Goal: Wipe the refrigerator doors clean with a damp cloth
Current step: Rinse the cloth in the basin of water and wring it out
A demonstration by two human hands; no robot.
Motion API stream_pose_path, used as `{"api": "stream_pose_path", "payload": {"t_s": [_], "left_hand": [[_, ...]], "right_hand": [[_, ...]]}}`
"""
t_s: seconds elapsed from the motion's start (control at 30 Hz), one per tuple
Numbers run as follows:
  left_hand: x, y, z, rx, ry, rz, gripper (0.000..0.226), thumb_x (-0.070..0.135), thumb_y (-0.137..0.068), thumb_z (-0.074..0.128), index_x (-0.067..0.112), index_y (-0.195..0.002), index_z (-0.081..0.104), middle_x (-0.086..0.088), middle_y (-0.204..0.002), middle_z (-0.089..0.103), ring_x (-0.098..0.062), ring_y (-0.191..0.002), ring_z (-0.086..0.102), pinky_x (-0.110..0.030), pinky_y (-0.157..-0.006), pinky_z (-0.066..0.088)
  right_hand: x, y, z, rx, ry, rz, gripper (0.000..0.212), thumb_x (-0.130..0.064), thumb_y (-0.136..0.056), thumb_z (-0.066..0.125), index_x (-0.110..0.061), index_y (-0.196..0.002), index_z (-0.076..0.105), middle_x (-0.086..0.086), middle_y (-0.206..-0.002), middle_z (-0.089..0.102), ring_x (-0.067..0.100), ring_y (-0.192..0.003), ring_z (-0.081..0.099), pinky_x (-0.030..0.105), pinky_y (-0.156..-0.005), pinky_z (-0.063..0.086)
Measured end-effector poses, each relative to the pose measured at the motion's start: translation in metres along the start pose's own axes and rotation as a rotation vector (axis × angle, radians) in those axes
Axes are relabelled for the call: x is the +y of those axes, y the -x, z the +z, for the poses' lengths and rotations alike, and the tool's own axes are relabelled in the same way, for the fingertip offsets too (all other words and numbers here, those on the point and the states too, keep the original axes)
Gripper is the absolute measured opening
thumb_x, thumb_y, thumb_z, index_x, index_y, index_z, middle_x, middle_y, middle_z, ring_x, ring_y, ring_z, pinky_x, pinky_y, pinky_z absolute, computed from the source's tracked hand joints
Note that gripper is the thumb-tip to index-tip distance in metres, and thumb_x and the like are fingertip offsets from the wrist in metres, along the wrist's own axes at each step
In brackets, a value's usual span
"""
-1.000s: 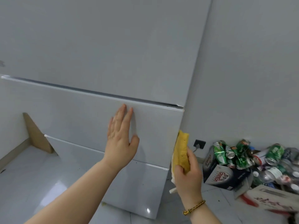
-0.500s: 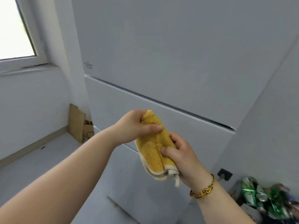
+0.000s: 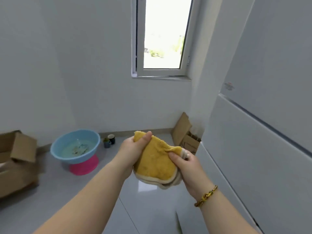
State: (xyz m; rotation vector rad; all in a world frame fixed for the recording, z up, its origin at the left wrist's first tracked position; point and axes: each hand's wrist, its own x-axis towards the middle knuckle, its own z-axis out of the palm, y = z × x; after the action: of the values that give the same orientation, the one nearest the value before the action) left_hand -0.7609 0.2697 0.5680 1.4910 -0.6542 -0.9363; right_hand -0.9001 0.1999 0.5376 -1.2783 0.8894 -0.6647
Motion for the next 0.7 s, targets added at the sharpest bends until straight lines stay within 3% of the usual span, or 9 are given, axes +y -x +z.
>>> {"api": "stream_pose_path", "payload": {"t_s": [0.2, 0.37, 0.5, 0.7], "left_hand": [[-0.023, -0.021, -0.092, 0.181, 0.007, -0.102, 0.050, 0.050, -0.085, 0.050, 0.015, -0.120, 0.051, -0.006, -0.114, 0.058, -0.023, -0.100, 0.055, -0.038, -0.086, 0.045], [-0.033, -0.066, -0.189, 0.224, 0.152, -0.165, 0.047, 0.052, -0.084, 0.047, 0.016, -0.111, 0.058, -0.004, -0.110, 0.063, -0.022, -0.101, 0.059, -0.040, -0.094, 0.046], [-0.035, -0.110, -0.268, 0.326, 0.221, -0.194, 0.039, 0.052, -0.092, 0.032, 0.020, -0.090, 0.055, 0.003, -0.089, 0.059, -0.020, -0.093, 0.057, -0.033, -0.086, 0.047], [-0.041, -0.173, -0.359, 0.439, 0.180, -0.216, 0.041, 0.049, -0.093, 0.032, 0.018, -0.109, 0.054, 0.000, -0.095, 0.058, -0.024, -0.101, 0.054, -0.034, -0.090, 0.044]], "right_hand": [[0.001, -0.047, 0.088, -0.063, 0.009, 0.035, 0.010, -0.022, -0.092, 0.052, -0.013, -0.092, 0.057, 0.012, -0.100, 0.063, 0.026, -0.092, 0.061, 0.039, -0.078, 0.053], [-0.002, -0.107, 0.189, -0.136, 0.020, 0.058, 0.016, -0.021, -0.095, 0.046, -0.015, -0.083, 0.055, 0.006, -0.085, 0.061, 0.018, -0.079, 0.059, 0.029, -0.066, 0.051], [0.000, -0.159, 0.277, -0.163, 0.052, 0.090, 0.022, -0.019, -0.096, 0.043, -0.015, -0.080, 0.057, 0.003, -0.082, 0.061, 0.016, -0.076, 0.058, 0.028, -0.066, 0.050], [0.012, -0.223, 0.368, -0.196, 0.095, 0.167, 0.021, -0.024, -0.095, 0.046, -0.017, -0.078, 0.057, 0.003, -0.081, 0.061, 0.016, -0.076, 0.057, 0.027, -0.064, 0.048]]}}
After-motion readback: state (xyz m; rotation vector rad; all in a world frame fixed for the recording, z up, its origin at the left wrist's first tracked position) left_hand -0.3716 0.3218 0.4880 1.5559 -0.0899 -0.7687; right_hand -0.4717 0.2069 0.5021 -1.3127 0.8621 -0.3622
